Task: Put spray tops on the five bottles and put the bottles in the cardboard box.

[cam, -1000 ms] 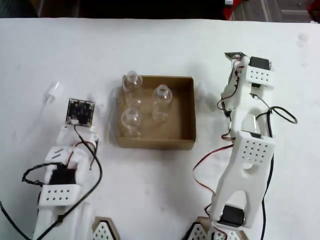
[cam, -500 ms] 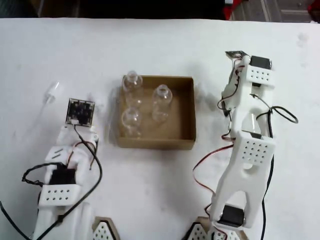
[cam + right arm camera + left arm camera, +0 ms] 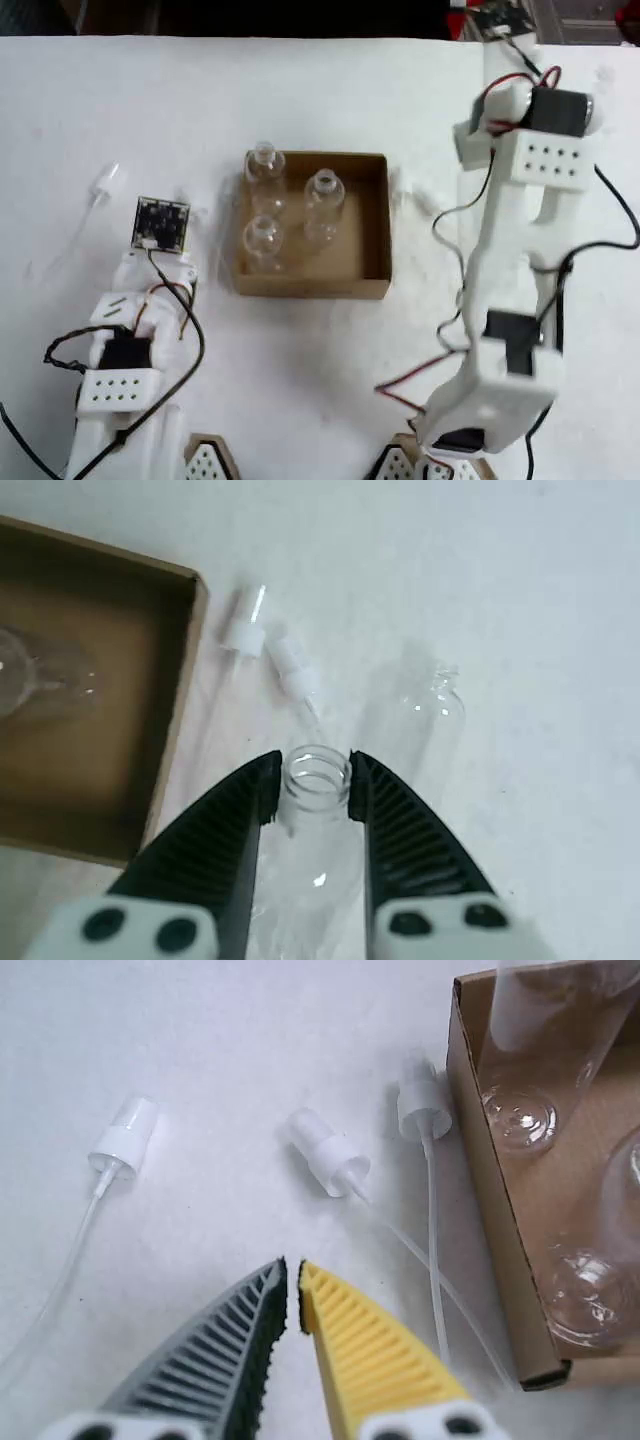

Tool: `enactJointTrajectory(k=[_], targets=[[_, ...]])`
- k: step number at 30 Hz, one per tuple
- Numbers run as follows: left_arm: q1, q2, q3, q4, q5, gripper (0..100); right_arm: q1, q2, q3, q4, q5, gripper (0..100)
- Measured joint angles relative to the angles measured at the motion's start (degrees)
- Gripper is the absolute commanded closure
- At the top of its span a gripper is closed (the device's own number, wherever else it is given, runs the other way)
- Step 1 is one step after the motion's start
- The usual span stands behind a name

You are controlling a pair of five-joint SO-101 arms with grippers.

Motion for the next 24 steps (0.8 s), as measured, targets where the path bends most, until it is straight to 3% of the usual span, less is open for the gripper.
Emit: enactJointTrajectory(k=[3, 10, 17, 24], targets=[[0.0, 0.0, 0.0, 0.0, 0.0, 97, -3.6, -7.82, 5.19, -0.09, -1.41, 98.2], [0.0, 0.0, 0.0, 0.0, 0.0, 97, -6.86, -24.18, 15.74, -5.27, -16.0, 98.2], [0.0, 0.0, 0.0, 0.0, 0.0, 97, -11.34, -34.64, 32.97, -20.22, -15.03, 98.2], [0.0, 0.0, 0.0, 0.0, 0.0, 97, -13.54, -43.34, 53.98, -43.87, -13.19, 98.2]])
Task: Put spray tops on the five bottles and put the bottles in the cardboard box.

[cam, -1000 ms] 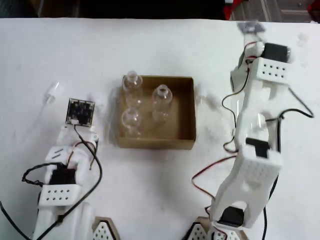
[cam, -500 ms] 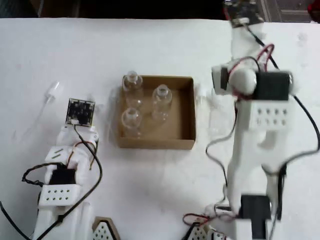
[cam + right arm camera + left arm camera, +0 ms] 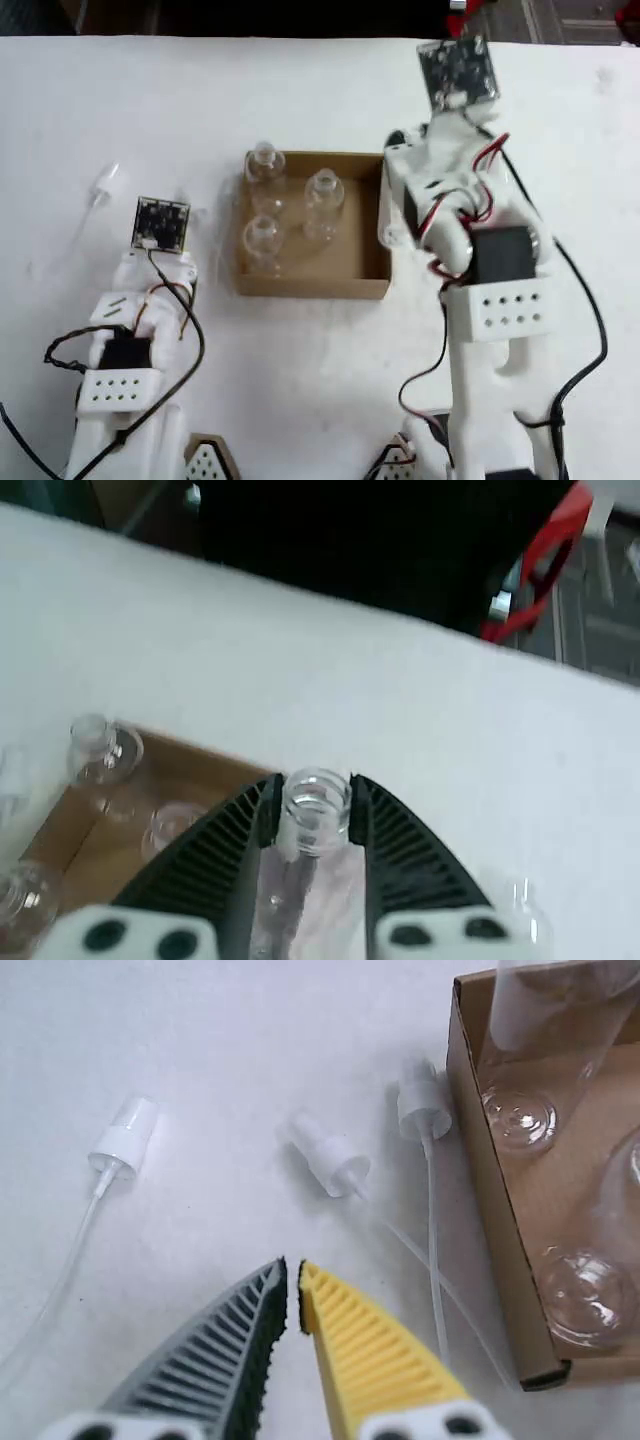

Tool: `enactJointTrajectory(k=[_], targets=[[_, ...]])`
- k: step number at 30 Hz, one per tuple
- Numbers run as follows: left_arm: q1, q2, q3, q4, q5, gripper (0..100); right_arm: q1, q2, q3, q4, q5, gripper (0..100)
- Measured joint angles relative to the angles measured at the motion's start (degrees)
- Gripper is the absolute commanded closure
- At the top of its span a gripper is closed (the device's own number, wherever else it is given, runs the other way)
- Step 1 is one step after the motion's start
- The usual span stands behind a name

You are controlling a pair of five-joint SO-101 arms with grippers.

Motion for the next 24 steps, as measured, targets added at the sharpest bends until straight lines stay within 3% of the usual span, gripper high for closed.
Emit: enactJointTrajectory(k=[13, 17, 24], targets=[[0.0, 0.0, 0.0, 0.0, 0.0, 97, -2.2, -2.46, 25.93, -43.16, 0.0, 98.2], [0.0, 0.0, 0.0, 0.0, 0.0, 97, -5.54, -2.46, 31.03, -49.76, 0.18, 98.2], [0.0, 0.0, 0.0, 0.0, 0.0, 97, -5.19, 2.2, 32.7, -56.53, 0.35, 98.2]])
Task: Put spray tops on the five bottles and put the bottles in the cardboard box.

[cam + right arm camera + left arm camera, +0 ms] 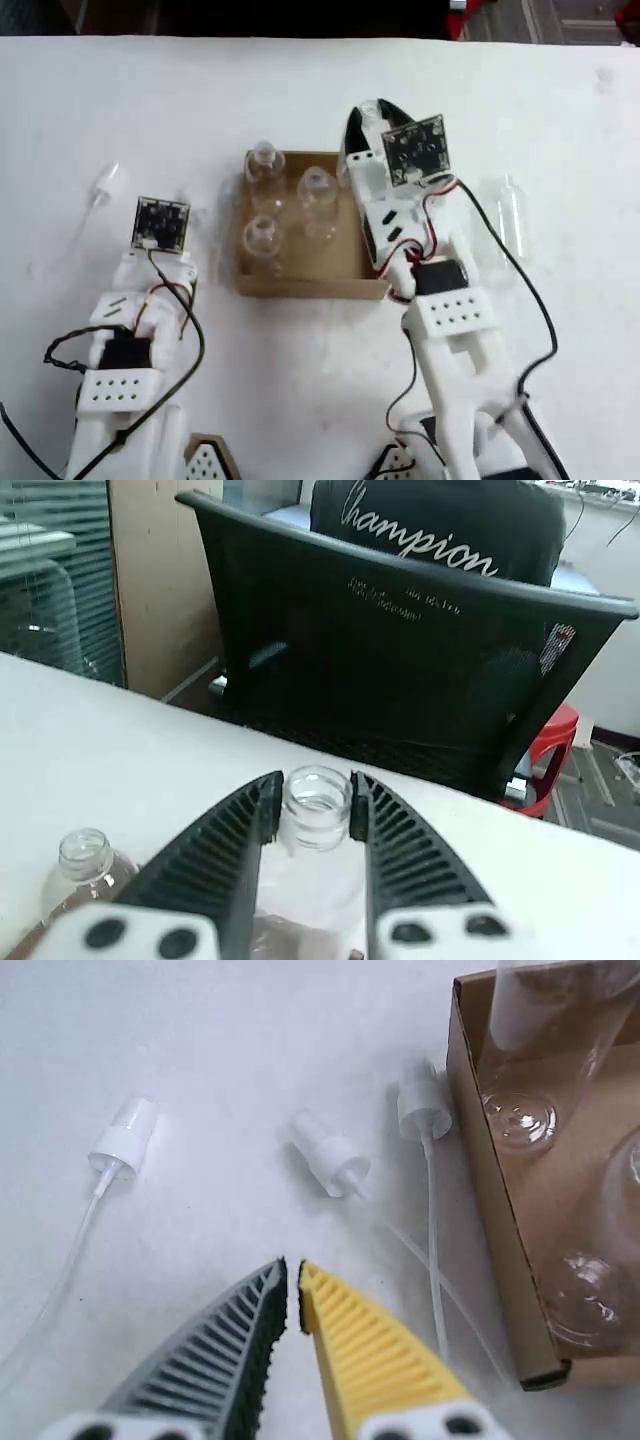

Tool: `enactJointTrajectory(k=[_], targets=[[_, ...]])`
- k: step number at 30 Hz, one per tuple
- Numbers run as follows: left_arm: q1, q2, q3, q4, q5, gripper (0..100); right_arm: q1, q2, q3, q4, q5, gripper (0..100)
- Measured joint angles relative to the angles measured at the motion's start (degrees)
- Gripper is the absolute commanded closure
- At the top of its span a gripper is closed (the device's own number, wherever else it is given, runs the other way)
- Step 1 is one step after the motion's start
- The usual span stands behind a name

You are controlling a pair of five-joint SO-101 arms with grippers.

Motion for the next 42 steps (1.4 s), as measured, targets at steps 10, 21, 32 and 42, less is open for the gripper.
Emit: enactJointTrajectory(k=[10, 21, 32, 42], targets=[[0.0, 0.0, 0.0, 0.0, 0.0, 97, 0.88, 7.74, 0.0, -5.89, -0.18, 98.2], [0.0, 0.0, 0.0, 0.0, 0.0, 97, 3.34, 17.23, 0.09, -14.59, -0.18, 98.2], [0.0, 0.0, 0.0, 0.0, 0.0, 97, 3.78, 24.35, 0.09, -17.93, -0.18, 98.2], [1.14, 0.0, 0.0, 0.0, 0.0, 97, 3.78, 31.3, 0.09, -26.46, -0.18, 98.2]])
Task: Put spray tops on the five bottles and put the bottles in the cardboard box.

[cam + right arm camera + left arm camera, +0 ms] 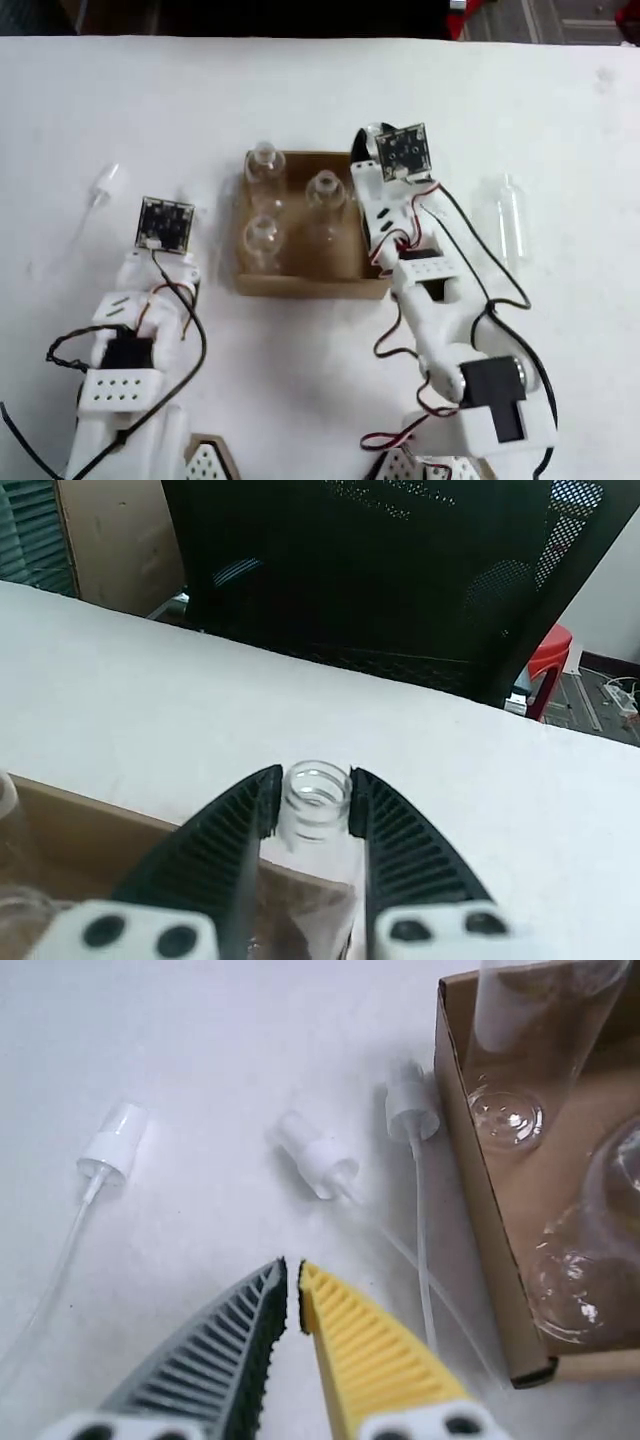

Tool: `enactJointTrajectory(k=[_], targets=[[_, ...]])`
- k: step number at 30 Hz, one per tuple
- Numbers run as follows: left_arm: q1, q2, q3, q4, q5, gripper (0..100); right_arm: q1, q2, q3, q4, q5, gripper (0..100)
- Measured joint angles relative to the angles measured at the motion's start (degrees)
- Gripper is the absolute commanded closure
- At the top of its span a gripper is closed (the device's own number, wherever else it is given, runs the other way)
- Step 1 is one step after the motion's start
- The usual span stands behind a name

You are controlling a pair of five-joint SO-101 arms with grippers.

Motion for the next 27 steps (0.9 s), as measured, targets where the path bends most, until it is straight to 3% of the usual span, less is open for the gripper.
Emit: enactJointTrajectory(k=[21, 27], targets=[[0.0, 0.0, 0.0, 0.0, 0.0, 97, 0.0, 1.23, 0.53, -0.44, 0.0, 97.4], [0.0, 0.0, 0.0, 0.0, 0.0, 97, 0.0, -3.96, 0.53, 6.86, 0.0, 83.4]])
